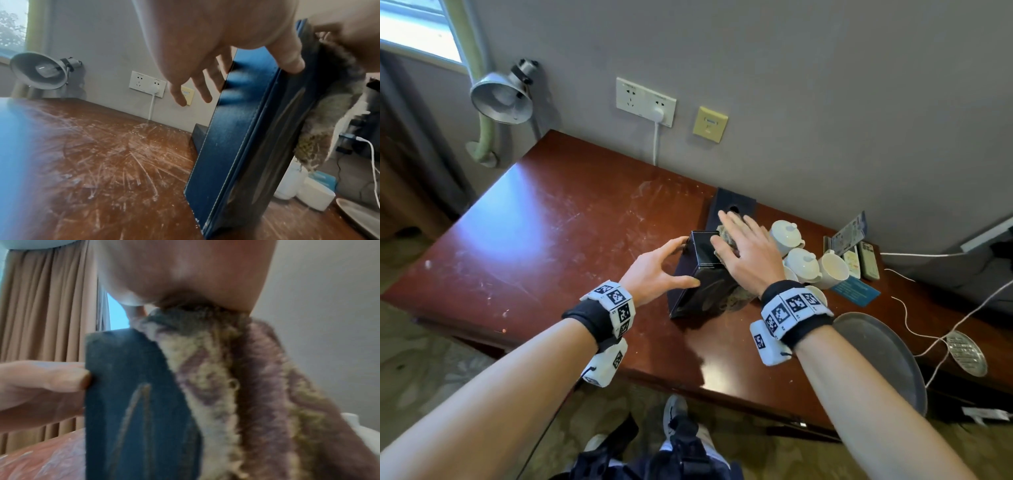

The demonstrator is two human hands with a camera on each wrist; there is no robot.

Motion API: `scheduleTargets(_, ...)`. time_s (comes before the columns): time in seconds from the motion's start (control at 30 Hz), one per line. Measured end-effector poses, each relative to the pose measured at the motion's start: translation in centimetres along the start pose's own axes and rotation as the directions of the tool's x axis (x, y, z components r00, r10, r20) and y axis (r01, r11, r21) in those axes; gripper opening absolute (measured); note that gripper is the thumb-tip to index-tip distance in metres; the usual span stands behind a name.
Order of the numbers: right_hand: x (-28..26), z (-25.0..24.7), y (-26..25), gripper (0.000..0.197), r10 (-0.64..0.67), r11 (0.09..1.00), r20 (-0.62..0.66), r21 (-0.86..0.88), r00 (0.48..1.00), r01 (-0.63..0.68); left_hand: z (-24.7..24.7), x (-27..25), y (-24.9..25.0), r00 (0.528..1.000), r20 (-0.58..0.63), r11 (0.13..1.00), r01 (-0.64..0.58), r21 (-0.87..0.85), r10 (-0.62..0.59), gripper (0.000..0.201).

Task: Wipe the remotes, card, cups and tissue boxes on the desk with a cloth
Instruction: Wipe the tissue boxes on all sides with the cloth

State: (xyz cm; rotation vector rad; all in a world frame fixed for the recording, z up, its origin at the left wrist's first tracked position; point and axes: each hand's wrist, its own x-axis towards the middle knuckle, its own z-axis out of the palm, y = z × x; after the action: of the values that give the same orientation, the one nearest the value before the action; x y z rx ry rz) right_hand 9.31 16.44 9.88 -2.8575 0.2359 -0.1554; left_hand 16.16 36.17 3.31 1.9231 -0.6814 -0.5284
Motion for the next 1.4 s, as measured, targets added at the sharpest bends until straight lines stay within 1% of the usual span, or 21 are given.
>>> scheduleTargets(0.03, 0.0, 0.5, -0.7, 0.061, -0.029, 0.999, -0.029, -0.032, 0.999, 0.028, 0.1, 0.0, 0.0, 1.0, 0.0, 1.0, -0.002, -0.002, 0.002, 0.086)
scheduleTargets(0.1, -0.2, 1.8, -2.8, 0.055, -0.141, 0.99, -0.089, -0.045, 0.986, 0.137, 0.2, 0.2, 0.1, 1.0, -0.011, 1.0, -0.011, 0.005, 0.011, 0.083)
scheduleTargets(0.17, -0.7, 3.1, -4.7, 0.049, -0.266, 0.964, -0.136, -0.072, 0.954, 0.258, 0.2, 0.5, 0.0, 0.999, -0.037, 1.0, -0.005, -0.021, 0.004, 0.079)
scheduleTargets(0.2, -0.9, 3.5, -5.2, 0.046, -0.312, 0.949, -0.155, -0.097, 0.937, 0.3, 0.1, 0.6, -0.1, 0.999, -0.049, 1.0, -0.006, -0.027, 0.005, 0.08)
scheduleTargets(0.23, -1.0, 3.6, -5.1, 0.045, -0.343, 0.938, -0.164, -0.114, 0.925, 0.327, 0.1, 0.7, 0.0, 0.999, -0.053, 1.0, -0.015, -0.015, 0.015, 0.083)
scheduleTargets(0.3, -1.1, 3.4, -3.9, 0.048, -0.363, 0.931, -0.186, -0.119, 0.913, 0.346, 0.5, 0.7, 0.1, 0.998, -0.041, 0.998, -0.054, 0.02, 0.055, 0.088)
scheduleTargets(0.37, -1.3, 3.0, -2.7, 0.047, -0.338, 0.941, -0.219, -0.099, 0.915, 0.324, 1.2, 0.8, 0.5, 0.994, -0.052, 0.995, -0.094, 0.019, 0.095, 0.085)
scheduleTargets(0.47, -1.3, 2.3, -1.8, 0.046, -0.224, 0.975, -0.219, -0.038, 0.95, 0.221, 2.1, 1.4, 1.2, 0.989, -0.082, 0.992, -0.115, 0.058, 0.119, 0.08)
scheduleTargets(0.53, -1.4, 1.8, -1.5, 0.047, -0.154, 0.987, -0.211, 0.01, 0.965, 0.16, 2.4, 1.8, 1.5, 0.99, -0.076, 0.991, -0.109, 0.083, 0.115, 0.083)
scheduleTargets(0.6, -1.3, 1.4, -0.9, 0.046, -0.056, 0.988, -0.239, 0.129, 0.97, 0.088, 2.6, 1.9, 1.5, 0.994, -0.058, 0.991, -0.086, 0.099, 0.092, 0.092)
scheduleTargets(0.63, -1.2, 1.2, -0.6, 0.046, 0.001, 0.981, -0.261, 0.19, 0.965, 0.05, 2.7, 1.8, 1.5, 0.996, -0.051, 0.992, -0.072, 0.103, 0.077, 0.096)
scheduleTargets(0.7, -1.1, 1.0, -0.2, 0.047, 0.086, 0.972, -0.283, 0.236, 0.955, -0.017, 2.9, 1.7, 1.3, 0.997, -0.041, 0.993, -0.055, 0.101, 0.06, 0.1)
scheduleTargets(0.8, -1.0, 0.7, 0.3, 0.043, 0.163, 0.966, -0.258, 0.239, 0.952, -0.1, 3.2, 1.8, 1.4, 0.997, -0.039, 0.993, -0.056, 0.101, 0.061, 0.1)
scheduleTargets(0.97, -0.5, 0.4, 1.5, 0.041, 0.31, 0.934, -0.239, 0.256, 0.92, -0.249, 3.0, 1.9, 1.4, 0.998, -0.034, 0.993, -0.046, 0.108, 0.05, 0.101)
scheduleTargets(1.1, -0.2, 0.3, 1.7, 0.044, 0.323, 0.929, -0.228, 0.262, 0.919, -0.261, 2.9, 1.8, 1.4, 0.999, -0.012, 0.993, -0.038, 0.111, 0.04, 0.097)
scheduleTargets(1.17, -0.1, 0.3, 1.7, 0.055, 0.328, 0.93, -0.19, 0.234, 0.925, -0.282, 3.2, 1.6, 1.4, 1.0, 0.01, 0.99, -0.023, 0.141, 0.022, 0.092)
scheduleTargets(1.23, -0.2, 0.2, 1.8, 0.065, 0.306, 0.945, -0.139, 0.166, 0.942, -0.283, 3.6, 1.3, 0.9, 1.0, 0.021, 0.988, -0.004, 0.152, 0.001, 0.093)
scheduleTargets(1.27, -0.3, 0.2, 1.8, 0.064, 0.28, 0.955, -0.129, 0.138, 0.951, -0.263, 3.8, 1.2, 0.7, 1.0, 0.014, 0.991, -0.003, 0.136, 0.001, 0.093)
scheduleTargets(1.33, -0.3, 0.1, 1.6, 0.057, 0.227, 0.971, -0.135, 0.11, 0.965, -0.213, 4.0, 1.1, 0.7, 1.0, -0.001, 0.994, 0.005, 0.11, -0.005, 0.094)
scheduleTargets(1.4, -0.5, 0.2, 1.3, 0.049, 0.193, 0.976, -0.139, 0.132, 0.971, -0.175, 3.7, 1.2, 1.1, 1.0, -0.002, 0.993, 0.011, 0.116, -0.011, 0.094)
